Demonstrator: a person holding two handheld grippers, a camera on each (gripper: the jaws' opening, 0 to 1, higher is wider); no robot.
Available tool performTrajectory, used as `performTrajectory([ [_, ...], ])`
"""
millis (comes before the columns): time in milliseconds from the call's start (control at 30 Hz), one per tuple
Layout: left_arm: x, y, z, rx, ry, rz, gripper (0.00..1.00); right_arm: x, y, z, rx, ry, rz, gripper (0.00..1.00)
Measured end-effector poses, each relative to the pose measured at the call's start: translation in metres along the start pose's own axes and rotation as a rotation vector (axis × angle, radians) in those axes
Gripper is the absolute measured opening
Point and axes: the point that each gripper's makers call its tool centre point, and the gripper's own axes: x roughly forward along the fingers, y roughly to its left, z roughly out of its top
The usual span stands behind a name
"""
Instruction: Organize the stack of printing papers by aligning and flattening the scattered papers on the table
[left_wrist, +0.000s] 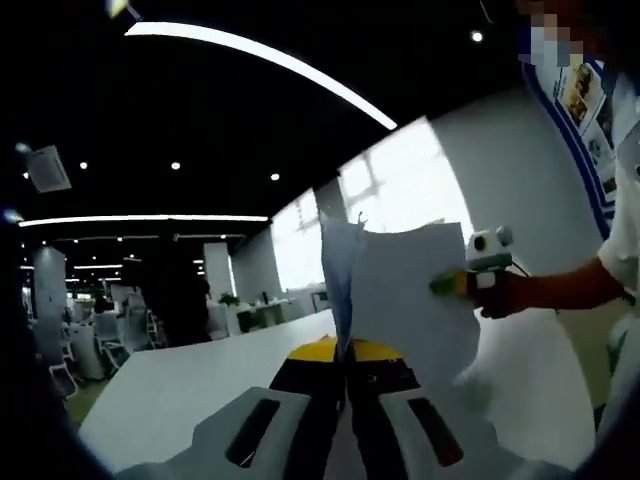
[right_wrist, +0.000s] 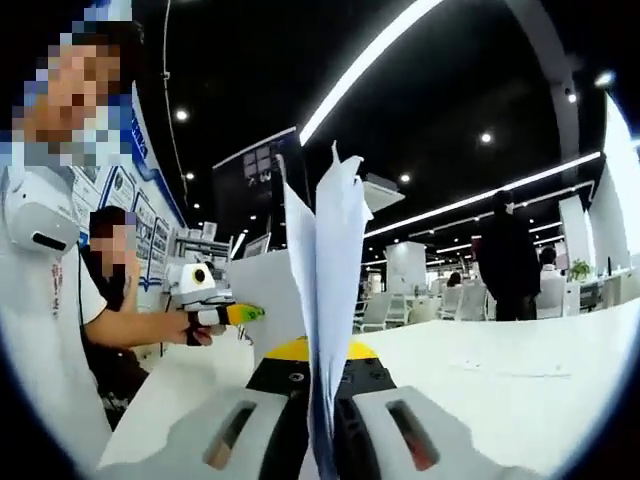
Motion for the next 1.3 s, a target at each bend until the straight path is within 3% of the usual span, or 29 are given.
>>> performTrajectory([
  [33,-0.001,0.001,-0.016,-0.05,0.057,-0.004,0.06,0.002,-0.005,-0.014,0.025,0.049,0.0,0.0],
  [67,-0.001,0.003,-0.018,-0.11,0.048,0.006,0.06,0.001,-0.009,-0.011,0.034,0.005,-0.018,0.0],
  [100,0.001,0.005,-0.011,-0.082,0.024,-0.001,0.07,0.0,-0.008,-0.009,0.035,0.019,-0.01,0.0],
  [167,0.003,0.007,-0.009,-0.069,0.04,0.007,0.08,0.001,-0.011,-0.008,0.039,0.032,-0.018,0.0],
  [233,0.002,0.014,-0.008,-0.087,0.049,0.016,0.15,-0.003,-0.018,-0.012,0.095,0.064,-0.046,0.15],
  [267,0.0,0.017,-0.008,-0.119,0.057,0.019,0.18,-0.007,-0.017,-0.013,0.113,0.071,-0.034,0.16],
  [333,-0.003,0.014,-0.006,-0.145,0.05,-0.009,0.22,-0.015,-0.013,-0.015,0.098,0.074,-0.025,0.17],
  [533,-0.007,0.004,-0.008,-0.11,0.071,-0.063,0.28,-0.038,-0.007,-0.021,0.072,0.136,-0.004,0.29],
  [600,-0.009,0.0,-0.012,-0.116,0.095,-0.098,0.28,-0.041,-0.008,-0.016,0.065,0.133,0.005,0.23],
  [667,-0.008,-0.001,-0.015,-0.11,0.105,-0.103,0.27,-0.041,-0.005,-0.011,0.083,0.116,0.029,0.11],
  [733,-0.008,-0.002,-0.016,-0.097,0.112,-0.109,0.16,-0.041,-0.001,-0.011,0.083,0.118,0.052,0.01],
  [800,-0.006,-0.007,-0.015,-0.09,0.109,-0.126,0.07,-0.04,0.001,-0.011,0.081,0.114,0.065,0.0],
  [900,-0.004,-0.006,-0.01,-0.061,0.125,-0.123,0.06,-0.036,-0.003,-0.005,0.078,0.136,0.042,0.0],
  [1000,-0.006,-0.006,0.004,-0.194,0.13,-0.141,0.06,-0.036,-0.001,0.014,0.21,0.143,0.034,0.0],
  [1033,-0.009,-0.006,0.012,-0.335,0.168,-0.161,0.06,-0.037,0.002,0.02,0.244,0.152,0.045,0.0],
  [1100,-0.01,-0.005,0.016,-0.37,0.178,-0.17,0.06,-0.037,0.007,0.023,0.285,0.16,0.07,0.0],
  [1167,-0.014,-0.005,0.02,-0.443,0.212,-0.21,0.06,-0.036,0.012,0.029,0.436,0.179,0.085,0.0],
  [1200,-0.016,-0.005,0.02,-0.49,0.237,-0.227,0.06,-0.037,0.016,0.027,0.556,0.213,0.103,0.0],
  [1267,-0.021,-0.012,0.017,-0.555,0.29,-0.266,0.06,-0.037,0.019,0.025,0.694,0.225,0.115,0.0],
  [1300,-0.024,-0.013,0.012,-0.551,0.318,-0.28,0.06,-0.039,0.021,0.021,0.715,0.247,0.126,0.0],
])
